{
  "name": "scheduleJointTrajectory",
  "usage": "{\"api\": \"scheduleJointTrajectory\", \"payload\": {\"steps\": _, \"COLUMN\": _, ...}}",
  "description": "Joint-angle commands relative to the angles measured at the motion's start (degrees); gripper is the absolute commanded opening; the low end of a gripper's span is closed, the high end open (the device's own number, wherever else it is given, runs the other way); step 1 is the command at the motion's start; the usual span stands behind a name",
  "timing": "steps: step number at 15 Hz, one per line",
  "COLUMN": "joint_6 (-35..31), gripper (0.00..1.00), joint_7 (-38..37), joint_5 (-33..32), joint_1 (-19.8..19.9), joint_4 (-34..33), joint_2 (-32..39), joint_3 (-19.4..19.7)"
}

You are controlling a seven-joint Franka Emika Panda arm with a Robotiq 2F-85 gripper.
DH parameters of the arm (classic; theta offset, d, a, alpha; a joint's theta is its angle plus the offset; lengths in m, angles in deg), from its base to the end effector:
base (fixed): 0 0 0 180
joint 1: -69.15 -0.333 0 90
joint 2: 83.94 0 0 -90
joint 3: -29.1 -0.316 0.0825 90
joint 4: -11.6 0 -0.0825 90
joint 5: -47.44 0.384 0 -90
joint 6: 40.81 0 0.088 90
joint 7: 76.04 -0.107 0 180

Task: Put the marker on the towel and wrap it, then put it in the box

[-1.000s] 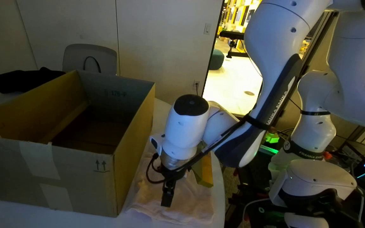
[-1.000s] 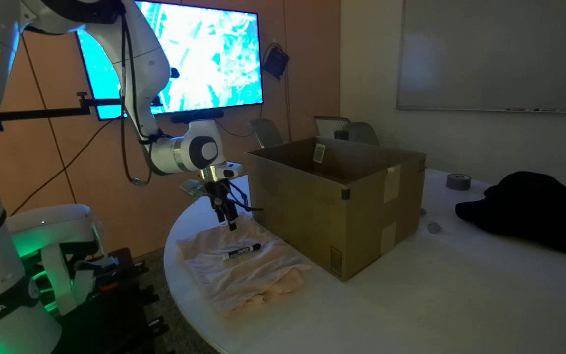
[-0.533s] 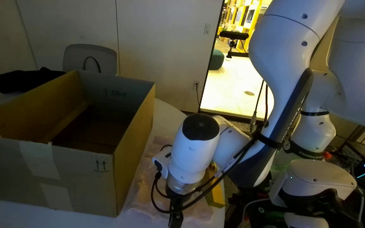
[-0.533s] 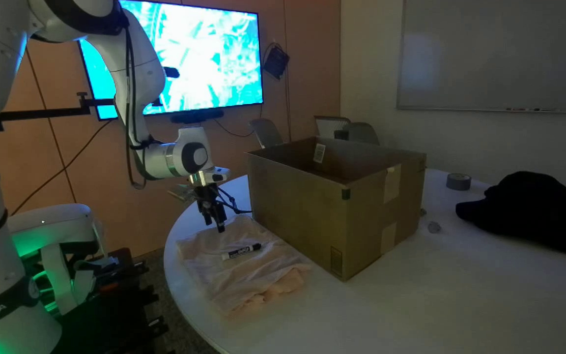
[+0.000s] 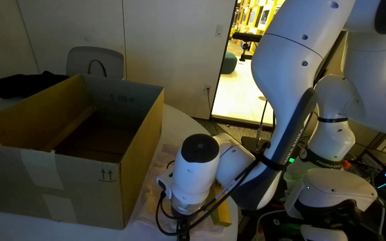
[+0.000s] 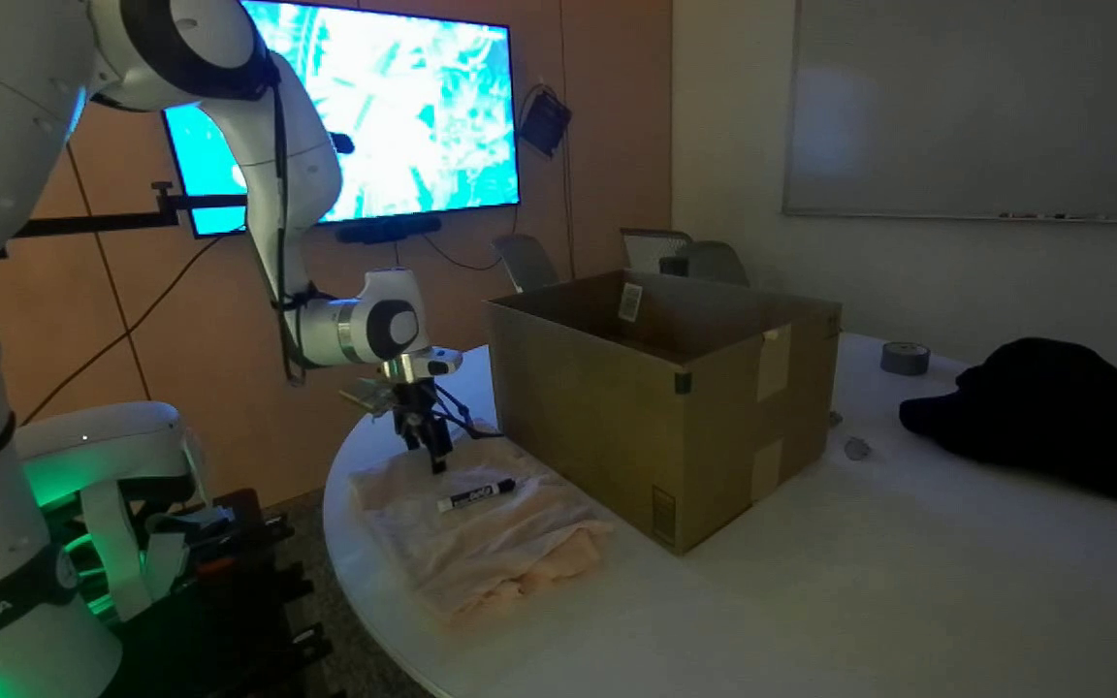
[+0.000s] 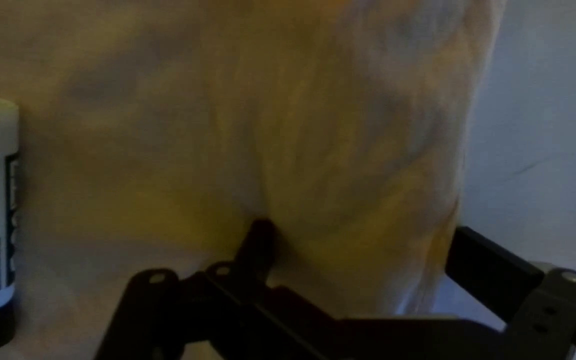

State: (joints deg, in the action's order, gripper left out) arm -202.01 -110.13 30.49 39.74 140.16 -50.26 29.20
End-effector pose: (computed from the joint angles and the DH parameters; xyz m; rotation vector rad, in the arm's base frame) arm 0.4496 0.2687 0.1004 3.0372 0.3016 0.0515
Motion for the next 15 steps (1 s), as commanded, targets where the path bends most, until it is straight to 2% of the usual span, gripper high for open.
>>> {"api": "scheduleJointTrajectory", "payload": {"steps": 1, "joint_6": 1.4, "gripper": 0.59, "joint_7": 5.2, "joint_5": 2.8, "joint_1": 0.9, "joint_4": -0.9, "joint_2": 0.0, "joint_3": 0.1}}
{"api": "scheduleJointTrajectory", "payload": {"steps": 8, "joint_6": 2.6, "gripper": 0.05, "joint_7": 6.8, "joint_5": -0.8, "joint_1": -1.0, "joint_4": 3.2, "joint_2": -5.5, "joint_3": 6.1}}
{"api": "scheduleJointTrajectory", "payload": {"steps": 10, "joint_6": 3.4, "gripper": 0.00, "joint_7": 6.1, "joint_5": -3.3, "joint_1": -1.2, "joint_4": 5.5, "joint_2": -8.4, "joint_3": 8.5}}
{"api": "scheduleJointTrajectory", "payload": {"steps": 15, "joint_6": 3.4, "gripper": 0.04, "joint_7": 4.5, "joint_5": -11.1, "joint_1": 0.1, "joint_4": 11.9, "joint_2": -15.7, "joint_3": 13.0}}
